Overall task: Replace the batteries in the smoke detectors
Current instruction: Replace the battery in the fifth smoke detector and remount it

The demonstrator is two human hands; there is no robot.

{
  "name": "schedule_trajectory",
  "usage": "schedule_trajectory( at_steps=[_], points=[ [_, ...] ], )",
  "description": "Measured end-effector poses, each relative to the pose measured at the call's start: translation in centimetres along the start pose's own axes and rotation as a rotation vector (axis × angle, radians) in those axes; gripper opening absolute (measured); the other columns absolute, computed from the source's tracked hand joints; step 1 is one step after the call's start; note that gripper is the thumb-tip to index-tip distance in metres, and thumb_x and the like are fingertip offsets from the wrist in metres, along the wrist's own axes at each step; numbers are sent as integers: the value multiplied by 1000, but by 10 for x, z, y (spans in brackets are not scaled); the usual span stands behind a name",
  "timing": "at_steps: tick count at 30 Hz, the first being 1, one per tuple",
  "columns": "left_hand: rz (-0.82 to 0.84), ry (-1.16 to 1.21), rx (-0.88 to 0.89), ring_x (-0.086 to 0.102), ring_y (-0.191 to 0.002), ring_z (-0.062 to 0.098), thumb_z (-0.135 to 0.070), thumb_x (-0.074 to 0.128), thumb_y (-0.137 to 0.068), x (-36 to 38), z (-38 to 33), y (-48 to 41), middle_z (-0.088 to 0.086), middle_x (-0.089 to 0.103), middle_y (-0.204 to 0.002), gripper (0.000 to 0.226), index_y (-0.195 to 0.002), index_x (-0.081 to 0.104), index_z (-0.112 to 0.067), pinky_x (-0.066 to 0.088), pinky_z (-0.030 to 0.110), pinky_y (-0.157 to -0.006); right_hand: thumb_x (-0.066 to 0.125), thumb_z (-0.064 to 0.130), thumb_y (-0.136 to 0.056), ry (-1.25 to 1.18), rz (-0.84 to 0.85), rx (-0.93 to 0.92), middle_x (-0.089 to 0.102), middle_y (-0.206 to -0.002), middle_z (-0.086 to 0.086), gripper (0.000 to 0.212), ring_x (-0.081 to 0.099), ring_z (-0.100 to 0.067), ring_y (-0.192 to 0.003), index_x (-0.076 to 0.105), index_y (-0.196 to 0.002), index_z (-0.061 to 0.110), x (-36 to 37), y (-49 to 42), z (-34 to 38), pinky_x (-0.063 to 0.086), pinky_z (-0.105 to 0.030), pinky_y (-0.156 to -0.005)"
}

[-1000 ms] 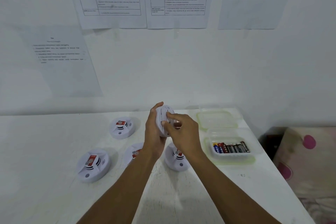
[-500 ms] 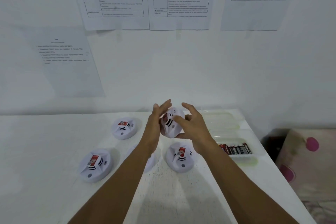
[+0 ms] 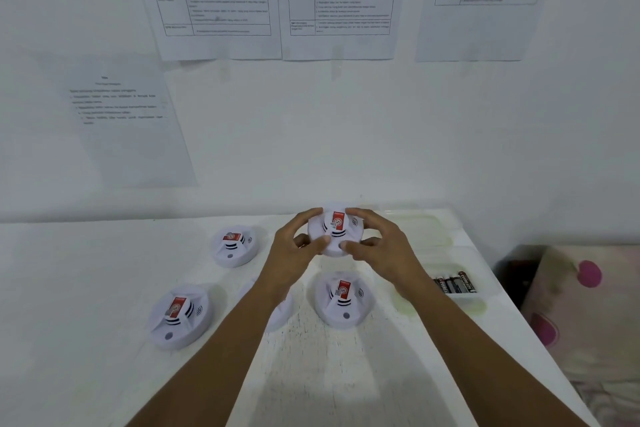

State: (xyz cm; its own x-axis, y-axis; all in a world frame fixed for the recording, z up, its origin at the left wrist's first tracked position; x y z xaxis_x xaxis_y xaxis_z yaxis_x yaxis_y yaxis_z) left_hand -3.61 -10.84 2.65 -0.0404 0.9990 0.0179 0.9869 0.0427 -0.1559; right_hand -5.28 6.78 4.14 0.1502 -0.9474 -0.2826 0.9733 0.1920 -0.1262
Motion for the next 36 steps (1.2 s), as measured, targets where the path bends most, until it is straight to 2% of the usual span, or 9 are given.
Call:
schedule_trajectory(
  at_steps=[2, 6, 9, 13, 17, 22, 28, 36],
  points=[
    [-2, -17, 17, 70, -99, 16, -9, 70, -88, 0, -2, -1, -3, 70, -117, 41, -126, 61, -21, 57, 26, -81, 83, 22, -75, 54, -13, -32, 64, -113, 14, 59, 68, -15, -92, 59, -128, 33, -2, -1, 2, 60, -30, -78],
    [4, -52, 48, 71, -96, 15, -9, 71, -87, 1, -5, -2, -4, 70, -115, 39, -122, 62, -25, 57, 24, -77, 84, 22, -73, 137, -34, -74, 59, -102, 23, 60, 68, -12, -87, 57, -125, 34, -1, 2, 9, 53, -13, -69],
    [-9, -73, 61, 71, -95, 15, -10, 72, -86, 0, -4, -3, -5, 69, -116, 39, -118, 63, -28, 58, 26, -79, 83, 20, -72, 141, -56, -88, 56, -102, 24, 61, 68, -12, -85, 55, -125, 34, 1, 3, 10, 50, -9, -66],
    [-21, -99, 86, 68, -101, 15, -13, 74, -85, -3, -4, -5, -7, 66, -123, 38, -115, 64, -34, 58, 28, -82, 83, 21, -73, 132, -64, -100, 59, -103, 18, 59, 69, -11, -79, 55, -123, 36, 3, 3, 9, 52, -11, -66],
    [-8, -104, 107, 67, -106, 17, -16, 74, -85, -5, -2, -4, -6, 64, -127, 40, -122, 64, -27, 58, 32, -85, 83, 22, -73, 125, -70, -111, 62, -107, 9, 58, 70, -11, -72, 56, -122, 37, 3, 3, 8, 52, -11, -64],
    [-5, -115, 130, 69, -99, 13, -16, 73, -86, -5, -3, -3, -6, 64, -128, 39, -121, 63, -28, 58, 29, -83, 83, 20, -73, 115, -72, -120, 63, -109, 5, 58, 70, -13, -74, 56, -122, 34, 5, 3, 8, 50, -10, -63],
    [2, -136, 138, 70, -97, 18, -12, 71, -88, -6, 1, -4, 0, 63, -130, 40, -120, 61, -34, 59, 36, -85, 83, 20, -74, 108, -70, -122, 62, -113, 7, 58, 69, -19, -85, 56, -123, 33, 7, 2, 5, 50, -9, -65],
    [7, -145, 164, 68, -106, 16, -10, 69, -89, -7, 3, -2, 3, 62, -131, 40, -120, 60, -34, 57, 28, -84, 83, 21, -75, 106, -78, -138, 62, -113, 5, 57, 69, -19, -85, 56, -125, 29, 11, 3, 2, 52, -11, -65]
  ],
)
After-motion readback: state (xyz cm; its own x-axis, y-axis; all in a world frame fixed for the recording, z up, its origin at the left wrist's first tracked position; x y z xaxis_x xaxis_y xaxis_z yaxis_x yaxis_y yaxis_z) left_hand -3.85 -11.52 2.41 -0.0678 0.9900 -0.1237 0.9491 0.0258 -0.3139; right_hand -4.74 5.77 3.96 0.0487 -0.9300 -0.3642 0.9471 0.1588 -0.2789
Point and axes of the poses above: each hand's wrist, its own y-axis away from the middle knuckle, its own x-axis out of the palm, z = x × y, the point moved 3 cm from there along -y, towards the middle knuckle
